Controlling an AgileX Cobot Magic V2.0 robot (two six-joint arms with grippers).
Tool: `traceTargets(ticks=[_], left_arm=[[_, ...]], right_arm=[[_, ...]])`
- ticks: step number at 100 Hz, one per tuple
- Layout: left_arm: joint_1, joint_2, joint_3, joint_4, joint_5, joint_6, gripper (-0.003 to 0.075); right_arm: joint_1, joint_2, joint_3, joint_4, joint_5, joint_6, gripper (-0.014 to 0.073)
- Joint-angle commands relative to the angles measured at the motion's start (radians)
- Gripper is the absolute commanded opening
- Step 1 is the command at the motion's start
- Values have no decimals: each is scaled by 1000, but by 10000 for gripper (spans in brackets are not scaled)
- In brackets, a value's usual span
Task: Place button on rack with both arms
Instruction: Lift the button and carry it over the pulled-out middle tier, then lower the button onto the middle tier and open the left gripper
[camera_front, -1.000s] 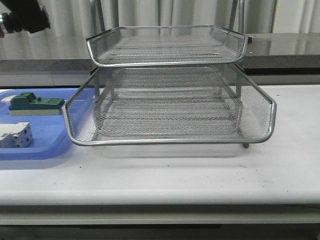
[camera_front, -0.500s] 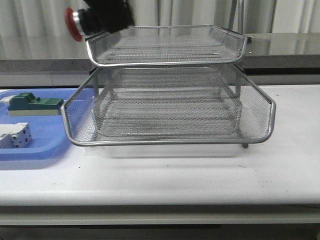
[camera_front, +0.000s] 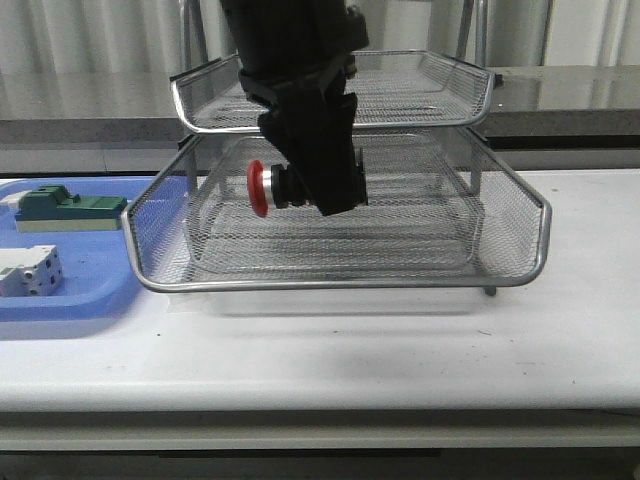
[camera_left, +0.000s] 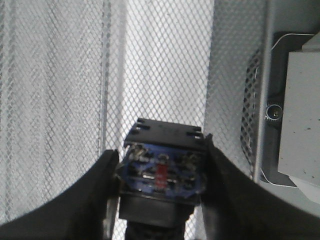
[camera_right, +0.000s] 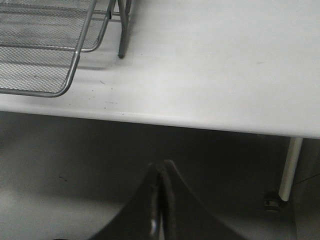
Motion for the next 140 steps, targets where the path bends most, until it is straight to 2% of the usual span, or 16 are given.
traceTargets(ticks=[1,13,35,42,52,97,118,140], left_arm=[[-7,-44,-27,-11,-70,-2,-18],[-7,-36,-35,-11,-72,-2,26],[-7,-36,-35,-11,-68,-2,282],[-7,-36,-35,-11,-68,-2,342],[-7,-36,-35,-11,-68,-2,391],[-7,-36,-39,-11,-62,-2,412],[-7,-40,-108,-15,22,-15,412],[1,-78,-150,-15,156,-104,411]], right_arm=[[-6,8,-32,-1,-58,-4,-69],[-6,8,-32,-1,-58,-4,-69],[-6,8,-32,-1,-58,-4,-69],[-6,8,-32,-1,-58,-4,-69],[-6,8,-32,-1,-58,-4,-69],[-6,8,-32,-1,-58,-4,-69],[-6,8,-32,-1,-58,-4,-69],[-6,8,-32,-1,-58,-4,-69]])
